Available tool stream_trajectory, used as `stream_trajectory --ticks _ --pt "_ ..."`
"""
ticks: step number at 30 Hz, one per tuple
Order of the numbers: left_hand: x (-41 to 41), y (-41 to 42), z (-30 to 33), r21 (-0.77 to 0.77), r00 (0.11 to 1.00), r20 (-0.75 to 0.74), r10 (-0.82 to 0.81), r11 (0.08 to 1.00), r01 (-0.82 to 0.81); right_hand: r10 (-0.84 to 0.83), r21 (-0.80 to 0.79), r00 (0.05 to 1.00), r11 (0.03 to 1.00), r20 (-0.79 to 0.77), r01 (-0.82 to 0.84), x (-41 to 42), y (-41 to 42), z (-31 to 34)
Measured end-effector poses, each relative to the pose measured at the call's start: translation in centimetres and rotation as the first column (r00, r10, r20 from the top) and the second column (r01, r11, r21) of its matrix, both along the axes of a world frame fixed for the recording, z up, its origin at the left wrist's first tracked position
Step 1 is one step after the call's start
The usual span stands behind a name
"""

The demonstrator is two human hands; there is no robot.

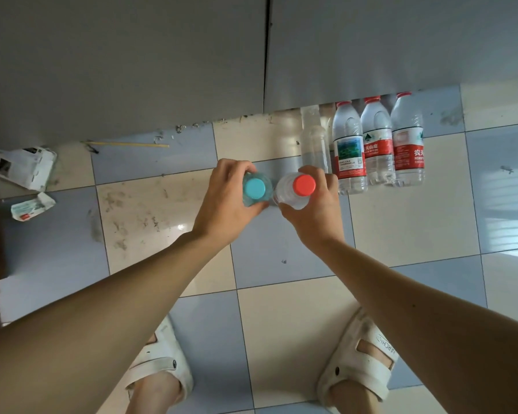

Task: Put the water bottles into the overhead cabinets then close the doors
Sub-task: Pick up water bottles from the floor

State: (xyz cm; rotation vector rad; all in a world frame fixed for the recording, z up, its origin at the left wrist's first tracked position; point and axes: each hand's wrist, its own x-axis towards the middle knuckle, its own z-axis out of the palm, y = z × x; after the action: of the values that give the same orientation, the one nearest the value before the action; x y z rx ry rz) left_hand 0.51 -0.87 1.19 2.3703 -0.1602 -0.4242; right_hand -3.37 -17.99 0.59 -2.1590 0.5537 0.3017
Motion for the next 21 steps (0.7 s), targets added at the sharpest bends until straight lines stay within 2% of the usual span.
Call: stream_trajectory --ticks 5,10,14,21 --pt "-0.3 0.2 -0.6 -0.047 1.0 -0.015 0.023 0.999 -0.024 -0.03 0.13 0.992 0.99 -0.12 0.046 -0.6 -0.9 -0.8" --pt "0.4 0.7 -2.8 -0.098 0.977 -0.2 0.077 0.99 -0.098 -0.035 0.23 0.986 0.97 -0.161 0.072 0.1 -1.3 -2.9" --pt "0.5 0.1 -4.7 -0.236 0.948 -0.288 0.137 0.949 -0.208 -0.095 0.272 0.984 0.953 -0.151 0.133 0.1 -0.9 -4.8" --pt "-1.4 -0.9 -3.1 -0.157 0.889 -0.365 0.276 0.923 -0.351 -0.136 0.337 0.965 0.918 -0.223 0.208 -2.0 -1.1 -3.2"
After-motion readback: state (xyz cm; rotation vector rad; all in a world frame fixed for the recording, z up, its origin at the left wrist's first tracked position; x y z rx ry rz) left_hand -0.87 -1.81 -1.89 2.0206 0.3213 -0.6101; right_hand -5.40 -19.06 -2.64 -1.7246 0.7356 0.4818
